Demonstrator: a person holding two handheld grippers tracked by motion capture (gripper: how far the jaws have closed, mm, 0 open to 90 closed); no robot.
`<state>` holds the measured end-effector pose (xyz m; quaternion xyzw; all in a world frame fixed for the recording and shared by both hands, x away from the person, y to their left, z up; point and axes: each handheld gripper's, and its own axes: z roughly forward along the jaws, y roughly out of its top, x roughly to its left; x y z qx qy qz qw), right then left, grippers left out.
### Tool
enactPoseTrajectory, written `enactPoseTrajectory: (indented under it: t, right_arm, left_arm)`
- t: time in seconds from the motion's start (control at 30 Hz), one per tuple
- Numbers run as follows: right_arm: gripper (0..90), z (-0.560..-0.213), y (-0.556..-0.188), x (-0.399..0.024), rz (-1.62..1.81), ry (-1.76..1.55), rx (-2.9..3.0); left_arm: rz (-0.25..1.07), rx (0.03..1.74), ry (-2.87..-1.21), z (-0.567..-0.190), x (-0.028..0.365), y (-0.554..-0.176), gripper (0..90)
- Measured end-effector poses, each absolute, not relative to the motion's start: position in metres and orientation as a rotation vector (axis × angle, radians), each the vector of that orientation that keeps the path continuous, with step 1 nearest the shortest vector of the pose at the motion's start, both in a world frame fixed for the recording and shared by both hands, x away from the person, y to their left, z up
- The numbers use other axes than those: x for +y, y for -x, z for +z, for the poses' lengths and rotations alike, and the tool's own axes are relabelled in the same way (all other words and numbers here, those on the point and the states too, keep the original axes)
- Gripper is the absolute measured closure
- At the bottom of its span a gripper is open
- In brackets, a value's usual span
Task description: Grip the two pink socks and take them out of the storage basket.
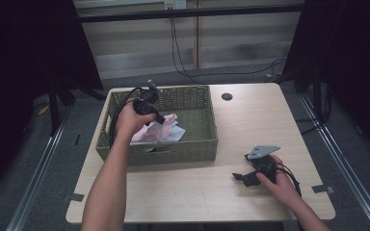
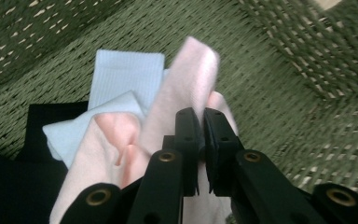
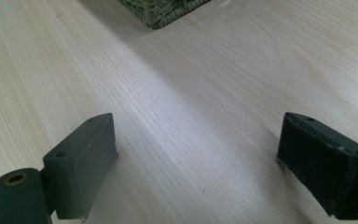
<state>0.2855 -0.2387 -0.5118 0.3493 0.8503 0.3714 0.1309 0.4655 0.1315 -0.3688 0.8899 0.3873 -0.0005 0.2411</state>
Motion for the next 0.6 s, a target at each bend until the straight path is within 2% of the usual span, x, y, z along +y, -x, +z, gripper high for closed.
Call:
enactPoseTrajectory:
  t: [0.6]
  right_arm:
    - [10.6, -0.512, -0.285, -0.239, 1.078, -1.018, 2.47]
  left_arm:
    - [-0.111, 1.04, -2.39, -0.337, 0.131, -0.454, 84.7]
